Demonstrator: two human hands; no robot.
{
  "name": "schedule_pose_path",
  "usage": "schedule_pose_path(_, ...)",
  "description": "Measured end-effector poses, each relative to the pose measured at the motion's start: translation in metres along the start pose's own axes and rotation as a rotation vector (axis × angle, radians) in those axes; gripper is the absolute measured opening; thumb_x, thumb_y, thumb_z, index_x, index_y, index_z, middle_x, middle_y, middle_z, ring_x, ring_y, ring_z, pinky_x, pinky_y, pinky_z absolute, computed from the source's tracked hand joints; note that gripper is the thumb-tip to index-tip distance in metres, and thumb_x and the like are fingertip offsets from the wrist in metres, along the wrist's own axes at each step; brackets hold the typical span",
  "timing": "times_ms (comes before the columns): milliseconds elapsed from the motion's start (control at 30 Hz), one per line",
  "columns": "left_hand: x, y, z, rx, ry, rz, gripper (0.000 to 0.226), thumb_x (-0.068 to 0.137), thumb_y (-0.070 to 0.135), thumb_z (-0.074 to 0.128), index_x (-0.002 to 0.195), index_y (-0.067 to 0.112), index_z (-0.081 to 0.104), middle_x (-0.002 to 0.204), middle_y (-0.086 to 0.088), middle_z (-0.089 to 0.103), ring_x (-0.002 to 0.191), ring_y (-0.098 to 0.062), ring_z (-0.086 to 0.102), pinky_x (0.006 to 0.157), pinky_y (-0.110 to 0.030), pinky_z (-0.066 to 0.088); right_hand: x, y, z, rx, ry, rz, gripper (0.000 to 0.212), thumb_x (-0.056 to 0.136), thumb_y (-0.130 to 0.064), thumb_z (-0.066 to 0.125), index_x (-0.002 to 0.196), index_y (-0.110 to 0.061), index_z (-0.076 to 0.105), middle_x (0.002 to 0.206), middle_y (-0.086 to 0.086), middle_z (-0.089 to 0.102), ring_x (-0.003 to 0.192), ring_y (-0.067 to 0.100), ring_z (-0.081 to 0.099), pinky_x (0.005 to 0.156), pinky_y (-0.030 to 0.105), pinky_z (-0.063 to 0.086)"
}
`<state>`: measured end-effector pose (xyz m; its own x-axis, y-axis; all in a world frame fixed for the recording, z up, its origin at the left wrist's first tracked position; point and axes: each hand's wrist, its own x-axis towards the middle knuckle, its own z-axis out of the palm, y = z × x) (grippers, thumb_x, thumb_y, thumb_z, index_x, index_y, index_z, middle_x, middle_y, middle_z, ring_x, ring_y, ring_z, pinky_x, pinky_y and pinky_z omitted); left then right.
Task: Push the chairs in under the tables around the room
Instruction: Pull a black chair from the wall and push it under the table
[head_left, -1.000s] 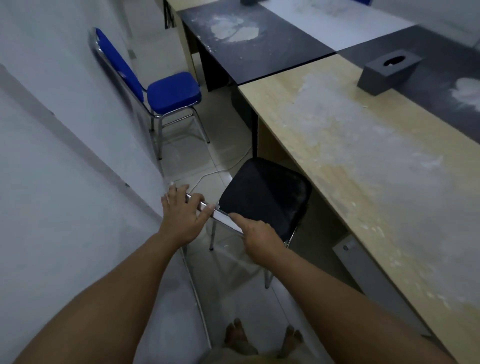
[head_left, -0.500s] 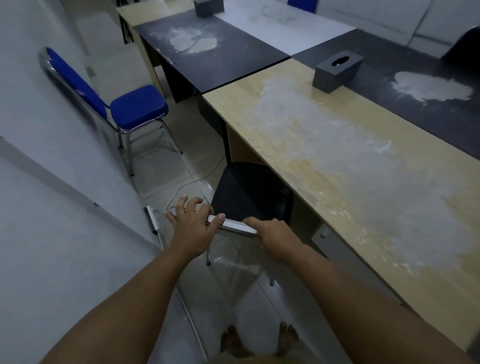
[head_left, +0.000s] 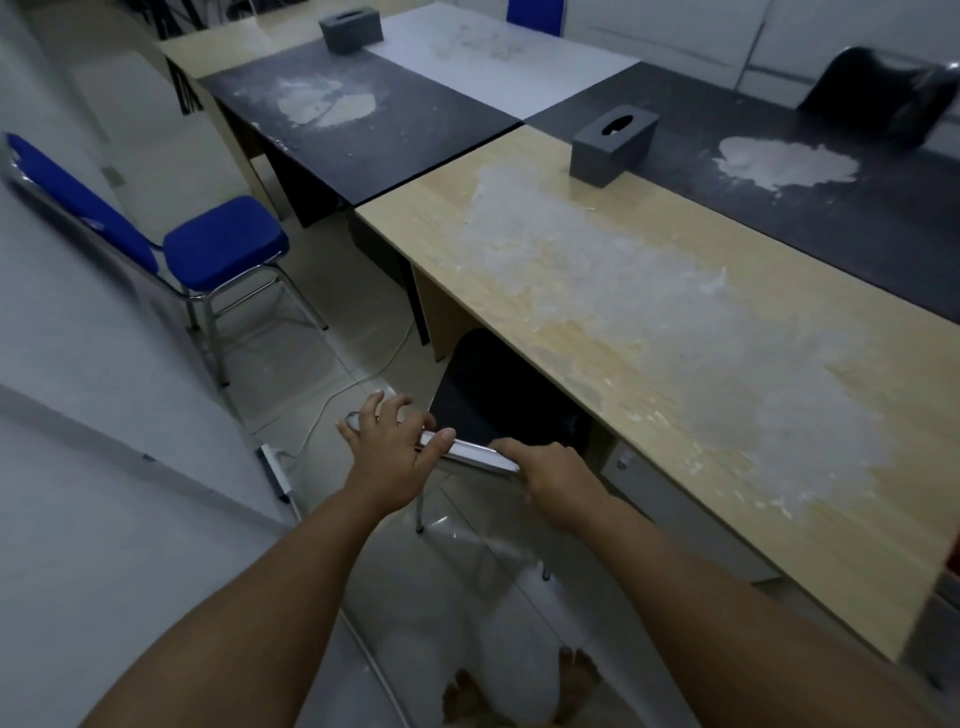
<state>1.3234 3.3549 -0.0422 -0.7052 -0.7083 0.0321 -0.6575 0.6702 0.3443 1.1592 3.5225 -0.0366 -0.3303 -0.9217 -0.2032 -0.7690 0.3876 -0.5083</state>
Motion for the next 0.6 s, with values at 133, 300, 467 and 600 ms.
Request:
schedule_pose_path(133, 0.013, -0.001, 0.001, -0.004, -0.023, 0.033, 0.063, 0.082, 0.077, 0.019, 0.107, 0.037, 0.062, 0.145, -0.002, 0.039, 0.143, -0.026, 0.007, 0.109, -0.063, 0.009, 0.003, 0.000, -0.001, -0.024, 0.040, 0.030, 0.059, 0.092, -0.015, 0.054, 0.136, -0.049, 0.036, 0.103, 0.005, 0.069, 0.082, 0.028, 0.063, 0.075, 0.038, 0.054)
schedule_pose_path(300, 0.030, -0.004, 0.002, 0.021, -0.004, 0.079, 0.062, 0.083, 0.075, 0.019, 0.106, 0.037, 0.063, 0.145, -0.002, 0.040, 0.144, -0.027, 0.008, 0.107, -0.064, 0.010, 0.012, -0.002, -0.002, -0.041, 0.061, 0.063, 0.055, 0.091, -0.011, 0.056, 0.134, -0.043, 0.043, 0.101, 0.004, 0.069, 0.080, 0.025, 0.062, 0.072, 0.036, 0.053)
schedule_pose_path(467, 0.047, -0.009, 0.003, 0.014, 0.001, 0.116, 0.059, 0.085, 0.074, 0.022, 0.106, 0.037, 0.062, 0.146, -0.003, 0.039, 0.145, -0.028, 0.007, 0.106, -0.068, 0.010, 0.026, -0.009, -0.003, -0.047, 0.090, 0.110, 0.038, 0.092, -0.037, 0.060, 0.128, -0.034, 0.051, 0.104, -0.001, 0.067, 0.083, 0.020, 0.060, 0.071, 0.031, 0.049)
schedule_pose_path(600, 0.060, -0.011, 0.001, 0.045, -0.003, 0.134, 0.061, 0.084, 0.074, 0.021, 0.107, 0.036, 0.063, 0.144, -0.002, 0.042, 0.142, -0.026, 0.016, 0.107, -0.064, 0.012, 0.037, -0.018, -0.005, -0.027, 0.153, 0.185, 0.055, 0.086, -0.074, 0.043, 0.107, -0.026, 0.060, 0.083, -0.005, 0.063, 0.067, 0.013, 0.057, 0.061, 0.032, 0.051)
